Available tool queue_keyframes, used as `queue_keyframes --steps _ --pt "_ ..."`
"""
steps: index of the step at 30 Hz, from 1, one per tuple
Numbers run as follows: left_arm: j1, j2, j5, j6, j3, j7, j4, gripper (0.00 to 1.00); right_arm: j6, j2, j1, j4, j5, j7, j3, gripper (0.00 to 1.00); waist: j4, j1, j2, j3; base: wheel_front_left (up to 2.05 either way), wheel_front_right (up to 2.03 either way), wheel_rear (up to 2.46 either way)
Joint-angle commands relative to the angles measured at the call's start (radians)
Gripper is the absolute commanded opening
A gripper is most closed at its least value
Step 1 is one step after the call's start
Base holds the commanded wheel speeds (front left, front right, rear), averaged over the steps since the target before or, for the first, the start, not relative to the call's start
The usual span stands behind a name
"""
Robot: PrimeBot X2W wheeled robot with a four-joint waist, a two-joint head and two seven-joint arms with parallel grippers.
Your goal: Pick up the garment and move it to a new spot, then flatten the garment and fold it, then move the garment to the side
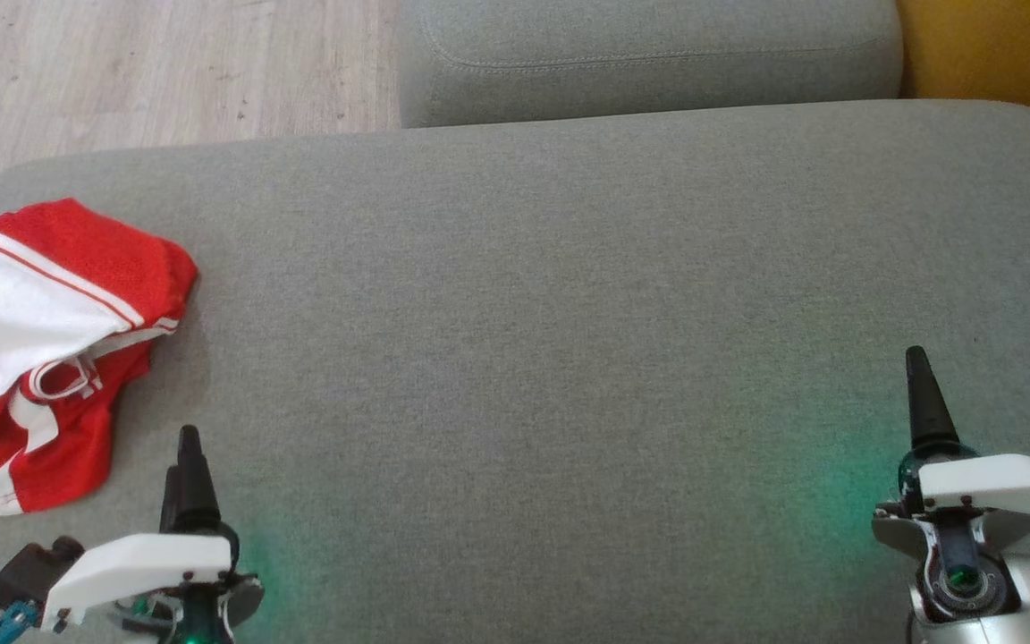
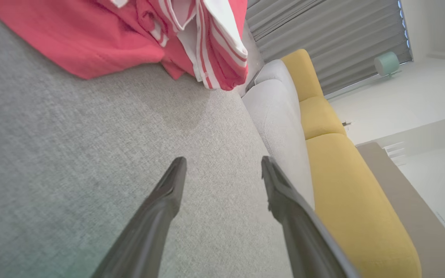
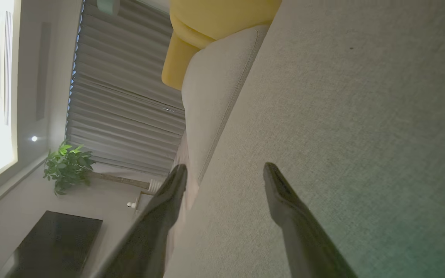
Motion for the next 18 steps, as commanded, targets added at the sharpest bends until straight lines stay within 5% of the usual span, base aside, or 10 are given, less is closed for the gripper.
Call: queue_keyframes --steps 1,18 --pt "-0.049 0.016 0.031 0.005 0.0 -0.012 -0.027 1.0 0.002 -0.024 -0.051 -0.024 -0.032 -0.012 0.009 1.0 0.0 -0.0001 0.0 0.0 0.0 0.0 0.0" --pt "-0.037 0.017 0.258 0.051 -0.032 -0.062 -0.001 1.0 0.004 -0.026 -0.056 0.035 -0.254 -0.062 0.054 1.0 -0.001 -0.0001 0.0 -0.003 0.0 0.0 0.0"
